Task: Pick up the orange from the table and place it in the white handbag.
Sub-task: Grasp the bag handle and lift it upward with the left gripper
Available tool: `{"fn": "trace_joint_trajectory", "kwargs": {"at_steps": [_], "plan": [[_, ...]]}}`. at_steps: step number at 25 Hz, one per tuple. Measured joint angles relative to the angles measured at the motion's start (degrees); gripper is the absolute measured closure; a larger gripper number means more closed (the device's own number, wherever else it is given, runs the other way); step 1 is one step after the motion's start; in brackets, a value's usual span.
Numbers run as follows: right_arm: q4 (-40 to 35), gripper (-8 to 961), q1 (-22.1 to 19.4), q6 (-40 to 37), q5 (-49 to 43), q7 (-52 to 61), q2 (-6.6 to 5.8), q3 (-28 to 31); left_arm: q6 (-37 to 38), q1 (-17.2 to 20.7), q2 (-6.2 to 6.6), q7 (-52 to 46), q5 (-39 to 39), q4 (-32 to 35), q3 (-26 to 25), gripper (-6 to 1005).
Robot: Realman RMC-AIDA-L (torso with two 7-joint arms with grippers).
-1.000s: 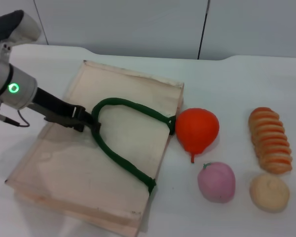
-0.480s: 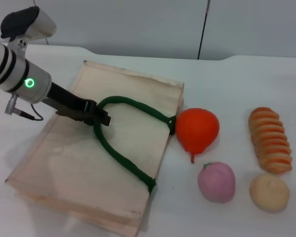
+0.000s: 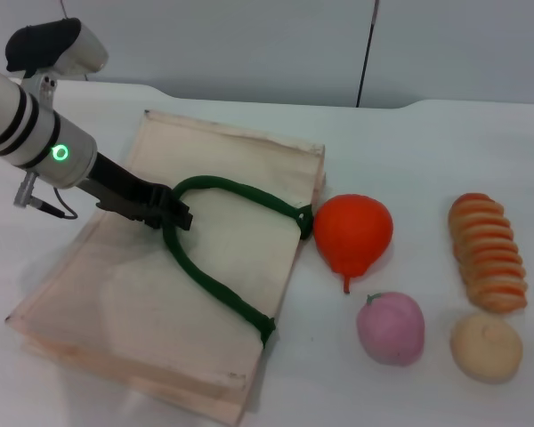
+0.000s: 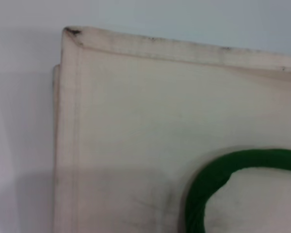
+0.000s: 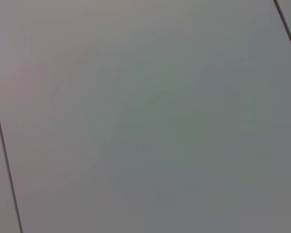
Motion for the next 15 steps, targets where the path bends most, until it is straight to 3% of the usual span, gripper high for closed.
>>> {"fn": "trace_joint_trajectory", "kwargs": {"at_steps": [8, 15], "plan": [[0.09, 67, 0.13, 0.00, 0.00, 0.00, 0.00, -0.01, -1.36, -0.42, 0.23, -0.67, 0.08, 1.11, -0.01, 443], [-0.06, 67, 0.21, 0.08, 0.00, 1.08, 0.00, 0.00, -1.39, -0.69, 0.56, -0.79, 0.20, 1.32, -0.01, 593]]}}
